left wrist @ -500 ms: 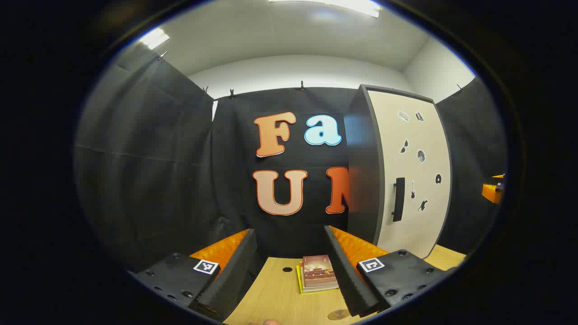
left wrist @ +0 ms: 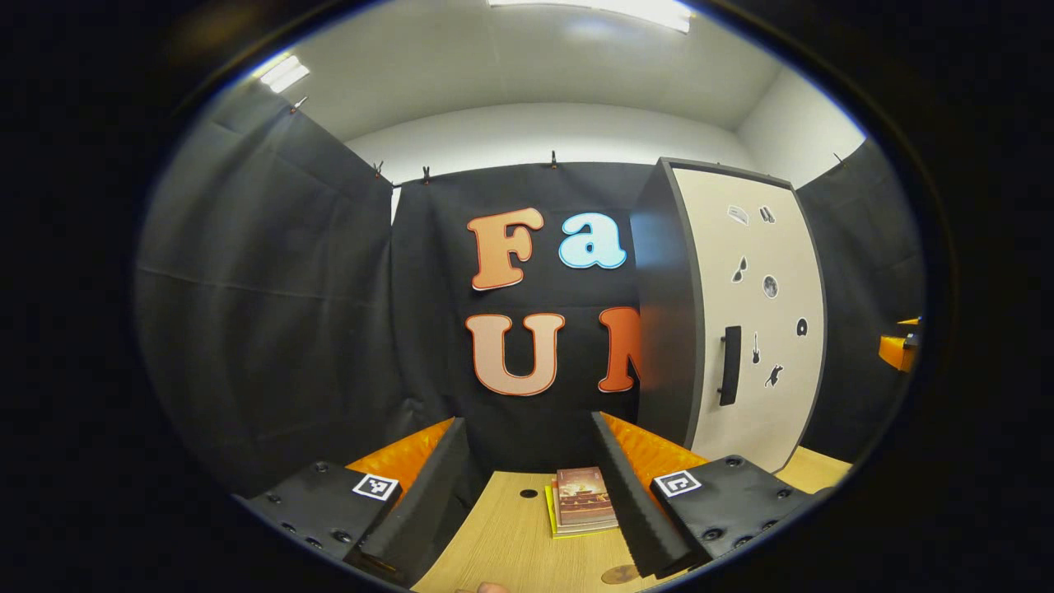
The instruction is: Open the cabinet door with the right hand, grasp the bottle in the cabinet with the left hand and place it on the coaster, then close the cabinet door with the right hand.
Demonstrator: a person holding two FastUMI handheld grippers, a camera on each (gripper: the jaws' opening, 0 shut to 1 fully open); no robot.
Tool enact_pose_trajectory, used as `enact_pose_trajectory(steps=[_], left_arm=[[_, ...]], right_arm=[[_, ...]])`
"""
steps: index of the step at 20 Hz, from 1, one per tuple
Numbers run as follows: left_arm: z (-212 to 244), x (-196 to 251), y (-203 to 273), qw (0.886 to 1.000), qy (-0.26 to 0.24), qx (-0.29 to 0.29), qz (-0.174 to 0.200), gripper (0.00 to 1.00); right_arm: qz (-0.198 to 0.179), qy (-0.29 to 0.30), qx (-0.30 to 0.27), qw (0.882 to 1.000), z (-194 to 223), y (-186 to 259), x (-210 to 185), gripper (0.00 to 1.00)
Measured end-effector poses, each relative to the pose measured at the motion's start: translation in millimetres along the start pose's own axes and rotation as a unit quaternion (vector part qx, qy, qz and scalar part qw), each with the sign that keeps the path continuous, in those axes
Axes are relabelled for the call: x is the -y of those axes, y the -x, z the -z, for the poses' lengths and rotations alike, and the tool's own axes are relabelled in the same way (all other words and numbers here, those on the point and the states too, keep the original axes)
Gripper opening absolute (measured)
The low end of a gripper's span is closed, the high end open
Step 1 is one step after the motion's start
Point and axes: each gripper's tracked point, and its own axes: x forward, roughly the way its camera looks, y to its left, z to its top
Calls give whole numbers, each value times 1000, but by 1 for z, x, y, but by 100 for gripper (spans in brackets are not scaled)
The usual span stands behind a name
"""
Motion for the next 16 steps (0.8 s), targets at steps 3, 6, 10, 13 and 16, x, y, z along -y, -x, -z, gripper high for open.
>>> enact_pose_trajectory(steps=[3,6,10,13,16], left_arm=[[-1,2,-1,1000,2,1,2,97],[-1,-1,0,1000,0,2,1,98],[3,-1,-2,1000,1,-1,0,96],[7,-4,-3,1000,-1,-6,-3,97],[12,-8,-2,1000,-1,-10,-7,97]], right_arm=[[-3,0,-2,1000,1,-2,-4,95],[-8,-1,-5,1000,4,-7,-12,94],[-24,2,-8,1000,7,-19,-32,95],[-40,2,-8,999,9,-34,-53,95],[-61,-1,-12,998,11,-48,-79,95]])
